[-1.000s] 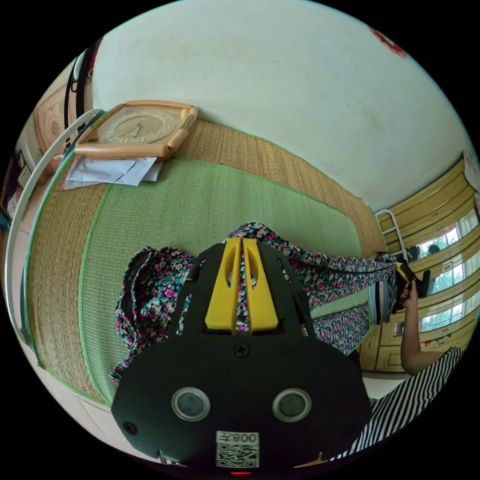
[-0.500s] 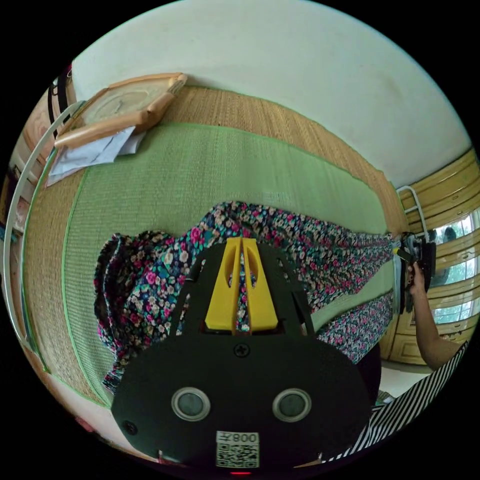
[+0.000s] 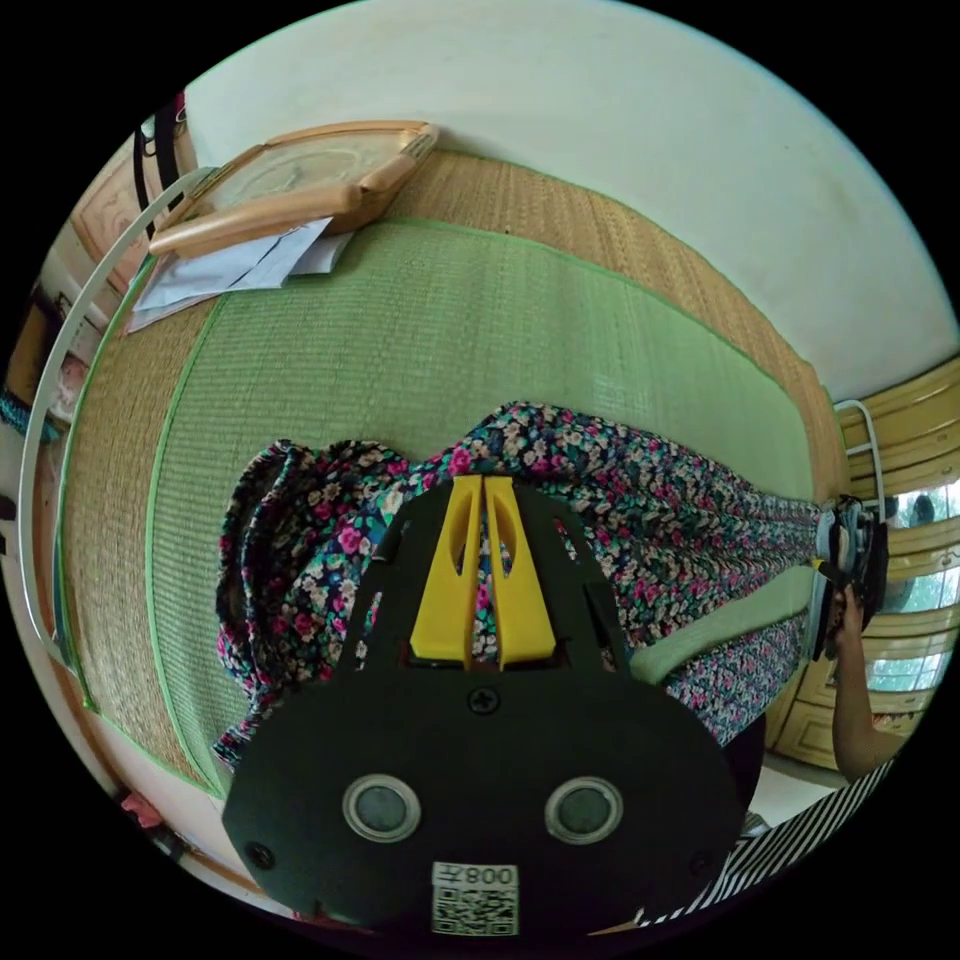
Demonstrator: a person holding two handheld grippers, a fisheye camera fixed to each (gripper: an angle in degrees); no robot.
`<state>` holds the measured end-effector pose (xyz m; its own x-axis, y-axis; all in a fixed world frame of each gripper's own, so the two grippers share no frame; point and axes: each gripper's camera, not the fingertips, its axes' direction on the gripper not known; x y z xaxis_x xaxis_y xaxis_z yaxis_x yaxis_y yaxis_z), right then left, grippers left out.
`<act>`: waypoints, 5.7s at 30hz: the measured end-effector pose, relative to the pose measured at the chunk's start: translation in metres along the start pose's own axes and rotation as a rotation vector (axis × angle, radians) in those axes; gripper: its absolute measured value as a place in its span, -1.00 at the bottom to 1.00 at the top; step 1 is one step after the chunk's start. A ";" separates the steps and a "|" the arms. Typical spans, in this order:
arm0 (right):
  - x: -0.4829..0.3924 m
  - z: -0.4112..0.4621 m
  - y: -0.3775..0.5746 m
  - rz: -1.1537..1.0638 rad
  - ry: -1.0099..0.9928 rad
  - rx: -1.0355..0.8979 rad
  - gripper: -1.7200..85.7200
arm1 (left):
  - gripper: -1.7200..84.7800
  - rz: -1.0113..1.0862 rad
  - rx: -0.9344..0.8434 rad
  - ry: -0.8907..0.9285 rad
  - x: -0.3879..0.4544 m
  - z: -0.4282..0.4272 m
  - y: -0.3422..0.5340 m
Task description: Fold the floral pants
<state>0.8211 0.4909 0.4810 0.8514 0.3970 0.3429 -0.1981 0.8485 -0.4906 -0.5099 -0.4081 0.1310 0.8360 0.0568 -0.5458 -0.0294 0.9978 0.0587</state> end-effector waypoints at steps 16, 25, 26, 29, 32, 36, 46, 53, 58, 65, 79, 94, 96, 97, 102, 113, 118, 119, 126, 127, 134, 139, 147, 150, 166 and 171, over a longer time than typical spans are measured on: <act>-0.093 0.060 -0.137 -0.190 -0.068 0.018 -0.97 | -0.94 0.109 -0.042 0.070 0.048 -0.047 -0.009; -0.097 0.078 -0.160 -0.232 -0.081 0.083 -0.96 | -0.81 -0.074 0.109 -0.011 -0.046 -0.164 0.058; -0.101 0.079 -0.161 -0.241 -0.094 0.089 -0.96 | -0.80 -0.107 0.119 -0.015 -0.059 -0.176 0.061; -0.134 0.087 -0.165 -0.321 -0.144 0.096 -0.95 | -0.77 -0.130 0.104 -0.009 -0.074 -0.191 0.059; -0.181 0.102 -0.174 -0.422 -0.226 0.085 -0.93 | -0.76 -0.097 0.037 0.008 -0.075 -0.195 0.053; -0.260 0.132 -0.184 -0.595 -0.294 0.033 -0.87 | -0.84 -0.059 -0.036 -0.077 -0.072 -0.207 0.053; -0.416 0.202 -0.205 -0.945 -0.284 0.007 -0.78 | -0.92 -0.109 0.247 0.131 -0.110 -0.342 0.082; -0.461 0.270 -0.233 -0.999 -0.158 -0.024 -0.78 | -0.92 -0.219 0.177 0.208 -0.151 -0.368 0.092; -0.467 0.306 -0.248 -1.031 -0.040 0.028 -0.88 | -0.92 -0.185 0.187 0.217 -0.154 -0.403 0.108; -0.456 0.327 -0.309 -0.981 -0.040 0.019 -0.93 | -0.90 -0.173 0.161 0.236 -0.159 -0.442 0.119; -0.396 0.360 -0.346 -0.875 -0.361 -0.072 -0.80 | -0.77 -0.091 0.085 0.344 -0.163 -0.529 0.265; -0.438 0.451 -0.163 -1.197 -0.239 -0.268 -0.81 | -0.90 -0.099 0.007 0.132 -0.162 -0.565 0.339; -0.438 0.455 -0.166 -1.196 -0.236 -0.272 -0.82 | -0.92 -0.109 0.048 0.136 -0.168 -0.578 0.351; -0.439 0.454 -0.165 -1.204 -0.244 -0.266 -0.82 | -0.92 -0.115 0.065 0.142 -0.171 -0.582 0.358; -0.460 0.451 -0.146 -1.296 -0.253 -0.237 -0.81 | -0.93 -0.152 0.069 0.153 -0.183 -0.580 0.379; -0.473 0.487 -0.121 -1.338 -0.200 -0.311 -0.85 | -0.95 -0.262 0.154 0.059 -0.199 -0.569 0.399; -0.464 0.477 -0.123 -1.280 -0.234 -0.278 -0.91 | -0.95 -0.128 0.191 0.215 -0.165 -0.548 0.396; -0.462 0.473 -0.124 -1.270 -0.238 -0.261 -0.92 | -0.95 -0.079 0.135 0.237 -0.154 -0.533 0.393; -0.414 0.491 -0.136 -1.101 -0.148 -0.308 -0.95 | -0.96 -0.025 -0.056 0.130 -0.145 -0.463 0.392; -0.405 0.487 -0.134 -1.082 -0.210 -0.282 -0.95 | -0.96 -0.046 -0.062 0.147 -0.150 -0.457 0.391; -0.403 0.470 -0.110 -1.106 -0.213 -0.279 -0.95 | -0.96 -0.034 -0.041 0.087 -0.150 -0.421 0.376; -0.357 0.434 -0.110 -1.015 -0.264 -0.205 -0.96 | -0.96 0.011 -0.092 0.057 -0.138 -0.376 0.355; -0.254 0.424 -0.119 -0.770 -0.261 -0.220 -0.96 | -0.96 -0.008 -0.074 0.115 -0.147 -0.303 0.315; -0.248 0.407 -0.130 -0.740 -0.303 -0.166 -0.96 | -0.96 0.034 -0.050 0.127 -0.139 -0.269 0.281; -0.362 0.380 -0.171 -0.968 -0.196 -0.122 -0.96 | -0.96 -0.110 0.003 -0.099 -0.232 -0.033 0.048; -0.348 0.362 -0.151 -0.957 -0.276 -0.138 -0.96 | -0.96 -0.121 0.005 -0.112 -0.268 0.041 0.014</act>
<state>0.3789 0.3512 0.7260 0.4768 -0.3487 0.8069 0.5836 0.8120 0.0061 -0.7119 -0.4110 0.3119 0.8891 -0.0677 -0.4527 0.0774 0.9970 0.0029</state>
